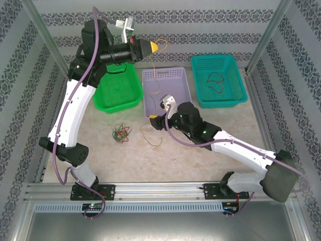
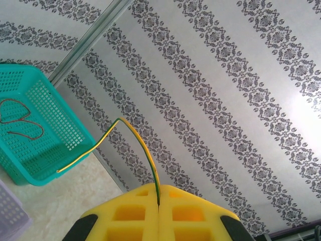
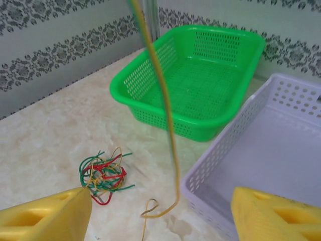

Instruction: Untangle the cables

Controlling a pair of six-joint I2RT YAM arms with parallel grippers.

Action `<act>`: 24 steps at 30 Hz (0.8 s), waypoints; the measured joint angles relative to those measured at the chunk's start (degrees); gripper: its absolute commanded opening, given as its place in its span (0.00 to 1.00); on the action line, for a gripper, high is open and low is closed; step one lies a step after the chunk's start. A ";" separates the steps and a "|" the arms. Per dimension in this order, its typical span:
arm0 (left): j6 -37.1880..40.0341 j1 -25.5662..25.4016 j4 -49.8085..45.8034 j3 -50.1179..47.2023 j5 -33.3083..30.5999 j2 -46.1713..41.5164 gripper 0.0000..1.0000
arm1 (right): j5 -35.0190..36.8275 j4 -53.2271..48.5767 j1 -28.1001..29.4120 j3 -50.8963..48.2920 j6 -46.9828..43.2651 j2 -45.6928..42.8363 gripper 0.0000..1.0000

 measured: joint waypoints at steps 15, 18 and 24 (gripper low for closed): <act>-4.15 1.01 2.05 0.90 -0.76 0.85 0.00 | -0.13 5.49 -0.37 5.88 3.65 12.07 0.00; -6.47 2.19 5.68 1.75 -2.40 1.66 0.00 | -1.25 4.66 0.04 6.05 4.92 11.78 0.00; -14.32 3.37 19.52 4.09 -6.03 6.58 0.00 | -5.51 1.03 4.02 6.05 7.04 8.68 0.00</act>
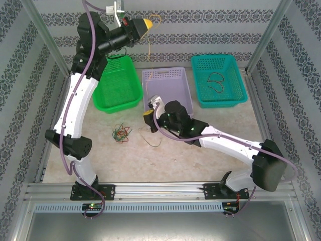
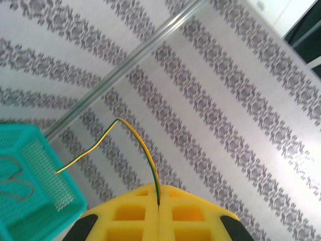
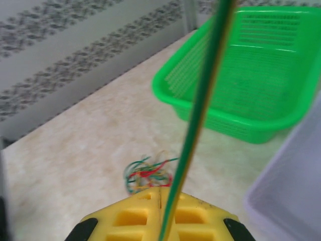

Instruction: Untangle the cables

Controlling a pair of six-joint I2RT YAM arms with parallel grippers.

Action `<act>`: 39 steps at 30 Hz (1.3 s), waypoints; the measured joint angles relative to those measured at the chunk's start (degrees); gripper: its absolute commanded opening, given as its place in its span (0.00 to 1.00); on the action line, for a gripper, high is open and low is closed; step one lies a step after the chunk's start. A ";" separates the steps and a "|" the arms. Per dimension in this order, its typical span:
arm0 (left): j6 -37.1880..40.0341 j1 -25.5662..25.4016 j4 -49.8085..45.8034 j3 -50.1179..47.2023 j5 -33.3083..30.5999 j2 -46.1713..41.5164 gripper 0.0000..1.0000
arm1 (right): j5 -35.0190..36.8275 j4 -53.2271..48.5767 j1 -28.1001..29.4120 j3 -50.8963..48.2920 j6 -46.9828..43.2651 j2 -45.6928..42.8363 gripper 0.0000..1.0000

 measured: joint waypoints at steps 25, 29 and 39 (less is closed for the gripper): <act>-16.94 0.00 19.54 14.75 -16.24 13.29 0.00 | -8.11 -18.73 -14.64 31.82 9.77 -2.51 0.00; -16.98 0.00 19.52 14.75 -17.86 14.62 0.00 | -7.45 -19.52 -17.07 39.87 10.54 1.51 0.00; -16.22 0.00 19.37 14.73 -18.27 19.32 0.00 | -6.60 -20.06 -25.14 37.55 11.08 9.77 0.00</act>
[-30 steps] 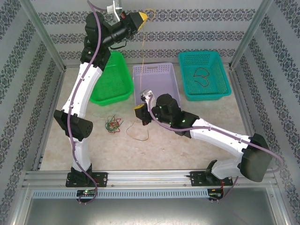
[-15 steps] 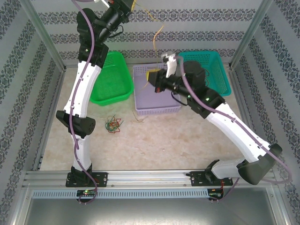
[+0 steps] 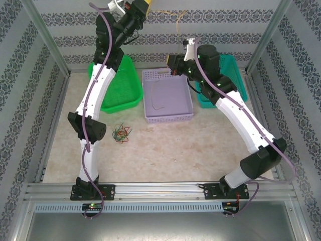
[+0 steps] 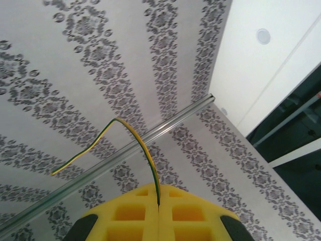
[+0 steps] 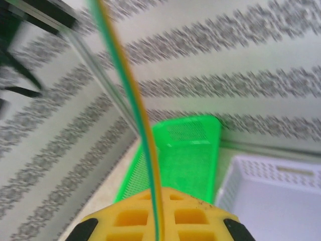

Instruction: Untangle the cables

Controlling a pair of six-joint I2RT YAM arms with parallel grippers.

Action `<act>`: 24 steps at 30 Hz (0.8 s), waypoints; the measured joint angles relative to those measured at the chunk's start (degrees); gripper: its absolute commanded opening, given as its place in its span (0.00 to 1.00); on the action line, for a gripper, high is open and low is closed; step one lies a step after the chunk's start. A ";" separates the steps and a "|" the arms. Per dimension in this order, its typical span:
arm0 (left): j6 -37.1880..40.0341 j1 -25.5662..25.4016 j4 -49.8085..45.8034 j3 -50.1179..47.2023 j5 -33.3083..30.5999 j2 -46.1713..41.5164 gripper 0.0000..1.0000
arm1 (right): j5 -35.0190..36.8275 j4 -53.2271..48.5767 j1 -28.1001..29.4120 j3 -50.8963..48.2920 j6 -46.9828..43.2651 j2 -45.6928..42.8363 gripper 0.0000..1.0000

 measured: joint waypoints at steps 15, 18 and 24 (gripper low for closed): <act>15.23 -2.34 -14.08 -6.19 0.33 10.16 0.00 | -2.03 -5.73 -2.84 -16.70 6.25 8.46 0.00; 18.78 -3.10 -18.71 -7.85 -1.66 11.28 0.00 | -3.34 -7.76 -2.82 -16.96 8.81 9.62 0.11; 22.60 -3.50 -22.97 -11.43 -4.37 12.02 0.00 | -3.04 -11.98 -2.80 -17.38 10.32 9.14 0.50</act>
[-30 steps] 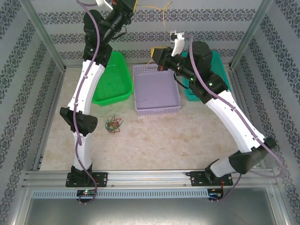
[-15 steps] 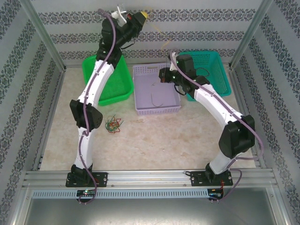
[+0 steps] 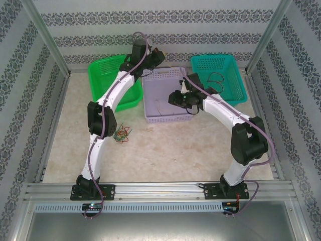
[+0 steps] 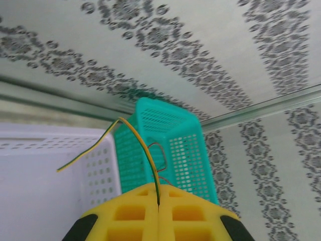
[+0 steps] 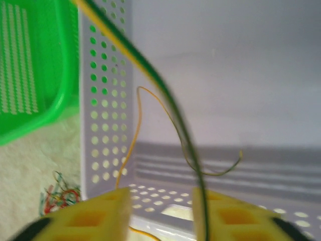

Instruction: Untangle the cables

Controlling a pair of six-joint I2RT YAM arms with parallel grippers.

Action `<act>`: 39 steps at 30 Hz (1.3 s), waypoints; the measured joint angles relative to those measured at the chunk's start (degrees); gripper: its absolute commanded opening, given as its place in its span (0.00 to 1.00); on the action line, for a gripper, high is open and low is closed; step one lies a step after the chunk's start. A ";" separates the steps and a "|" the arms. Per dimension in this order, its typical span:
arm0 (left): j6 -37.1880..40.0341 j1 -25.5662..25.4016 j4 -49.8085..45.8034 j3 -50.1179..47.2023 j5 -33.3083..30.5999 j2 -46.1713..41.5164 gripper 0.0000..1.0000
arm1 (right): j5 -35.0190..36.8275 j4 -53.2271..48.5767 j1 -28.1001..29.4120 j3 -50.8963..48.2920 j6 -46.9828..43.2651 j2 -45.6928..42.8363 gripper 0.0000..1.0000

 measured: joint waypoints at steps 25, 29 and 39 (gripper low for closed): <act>-0.33 -1.16 -5.57 6.43 -5.92 7.61 0.00 | 9.73 -10.69 -0.90 -3.74 -1.33 -23.04 0.56; -4.81 0.66 -3.13 9.42 -6.75 7.61 0.00 | 9.70 -11.10 -0.90 -5.22 -1.18 -24.26 0.56; -8.72 4.20 0.48 10.27 -7.61 7.61 0.00 | 9.49 -11.17 -0.90 -5.95 -1.14 -25.92 0.56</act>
